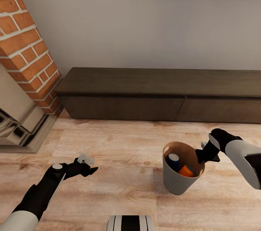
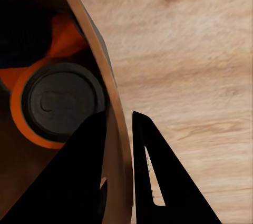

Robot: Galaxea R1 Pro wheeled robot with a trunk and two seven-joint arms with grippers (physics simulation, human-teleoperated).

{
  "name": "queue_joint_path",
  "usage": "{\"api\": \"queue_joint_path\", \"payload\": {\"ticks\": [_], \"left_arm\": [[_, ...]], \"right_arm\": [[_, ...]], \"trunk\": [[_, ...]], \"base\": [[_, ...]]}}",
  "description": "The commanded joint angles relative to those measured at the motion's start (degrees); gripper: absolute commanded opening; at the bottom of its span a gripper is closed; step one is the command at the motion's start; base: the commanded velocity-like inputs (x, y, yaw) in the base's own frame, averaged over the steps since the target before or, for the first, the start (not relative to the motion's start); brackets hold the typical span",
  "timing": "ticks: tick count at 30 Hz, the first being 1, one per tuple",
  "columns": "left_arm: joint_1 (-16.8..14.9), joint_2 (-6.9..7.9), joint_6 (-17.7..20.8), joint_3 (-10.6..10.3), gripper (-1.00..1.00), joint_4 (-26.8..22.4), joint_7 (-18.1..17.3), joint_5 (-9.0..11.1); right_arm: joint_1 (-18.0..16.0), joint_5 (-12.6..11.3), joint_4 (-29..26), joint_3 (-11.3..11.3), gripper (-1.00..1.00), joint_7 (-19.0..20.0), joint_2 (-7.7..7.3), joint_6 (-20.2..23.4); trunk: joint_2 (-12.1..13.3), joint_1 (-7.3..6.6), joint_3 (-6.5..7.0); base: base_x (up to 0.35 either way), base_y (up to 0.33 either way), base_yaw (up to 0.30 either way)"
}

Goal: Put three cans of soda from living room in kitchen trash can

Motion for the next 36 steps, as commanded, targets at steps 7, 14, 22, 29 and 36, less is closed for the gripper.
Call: {"api": "queue_joint_path", "payload": {"ticks": [7,14,22,29,36], "left_arm": [[0.23,0.0,-0.04,0.0,1.0,0.0,0.0,-0.07],[0.24,0.0,-2.34,0.0,1.0,0.01,0.0,-0.25],[0.24,0.0,-2.77,0.0,1.0,0.01,-0.06,-0.37],[0.24,0.0,-2.82,0.0,1.0,0.03,-0.07,-0.38],[0.24,0.0,-2.82,-0.04,1.0,0.07,-0.08,-0.38]], "right_arm": [[0.03,-0.64,-0.56,-0.36,-1.0,0.16,-0.01,0.12],[0.03,-0.65,-0.71,-0.33,-1.0,0.2,-0.02,0.12],[0.05,-0.66,-0.78,-0.3,-1.0,0.24,0.1,0.12],[0.03,-0.66,-0.79,-0.33,-1.0,0.25,0.07,0.12],[0.03,-0.66,-0.79,-0.25,-1.0,0.24,0.07,0.12]], "trunk": [[-0.05,0.07,-0.67],[-0.07,0.12,-1.11],[-0.11,0.19,-1.77],[-0.15,0.27,-2.44],[-0.17,0.3,-2.66]], "base": [[0.0,0.0,0.0],[0.0,0.0,0.0],[0.0,0.0,0.0],[0.0,0.0,0.0],[0.0,0.0,0.0]]}}
